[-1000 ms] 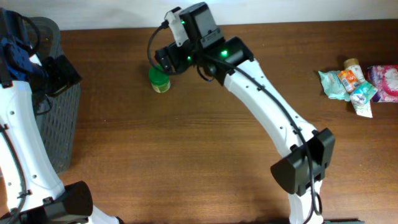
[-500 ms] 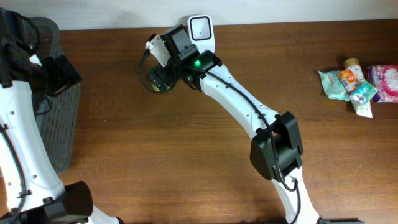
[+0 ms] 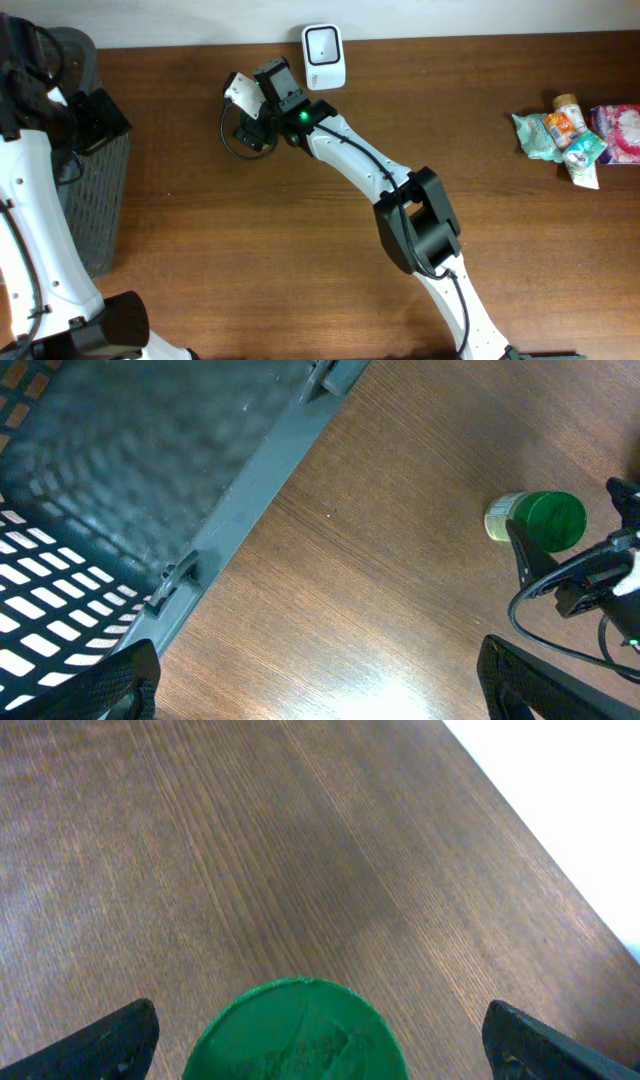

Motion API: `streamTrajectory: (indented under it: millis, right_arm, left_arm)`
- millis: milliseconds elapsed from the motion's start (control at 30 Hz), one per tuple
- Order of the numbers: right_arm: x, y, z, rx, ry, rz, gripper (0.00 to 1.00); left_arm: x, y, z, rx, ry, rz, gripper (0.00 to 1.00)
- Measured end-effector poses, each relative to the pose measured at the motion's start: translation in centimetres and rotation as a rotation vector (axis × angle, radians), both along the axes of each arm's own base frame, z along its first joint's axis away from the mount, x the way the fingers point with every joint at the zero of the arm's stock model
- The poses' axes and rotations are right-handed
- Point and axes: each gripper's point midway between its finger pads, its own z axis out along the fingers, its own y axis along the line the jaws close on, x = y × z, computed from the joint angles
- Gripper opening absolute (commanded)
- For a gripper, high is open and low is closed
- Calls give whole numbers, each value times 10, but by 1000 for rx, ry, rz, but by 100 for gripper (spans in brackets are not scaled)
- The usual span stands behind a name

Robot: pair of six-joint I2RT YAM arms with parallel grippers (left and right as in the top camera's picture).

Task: Scan the item barcode
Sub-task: 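Reach the right gripper left to the green-lidded jar, then lower the right gripper over the jar lid and grasp it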

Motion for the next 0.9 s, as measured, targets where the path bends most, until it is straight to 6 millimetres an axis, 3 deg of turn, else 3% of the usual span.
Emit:
streamTrajectory:
  millis: [100, 167, 400, 567, 733, 833, 900]
  right_arm:
    - [-1, -1, -16, -10, 26, -6, 99]
    - [-2, -1, -26, -10, 55, -22, 85]
    - [-8, -6, -36, 59, 206, -159, 63]
    - [-25, -18, -35, 41, 323, -231, 44]
    - [-49, -38, -30, 4, 474, -351, 44]
    - [-59, -71, -34, -87, 518, -527, 44]
    - [-50, -98, -34, -118, 475, -726, 67]
  left_arm:
    - [0, 0, 0, 0, 0, 0, 99]
    - [0, 0, 0, 0, 0, 0, 99]
    - [0, 0, 0, 0, 0, 0, 99]
    - [0, 0, 0, 0, 0, 0, 99]
    - [0, 0, 0, 0, 0, 0, 99]
    - [0, 0, 0, 0, 0, 0, 99]
    - [0, 0, 0, 0, 0, 0, 99]
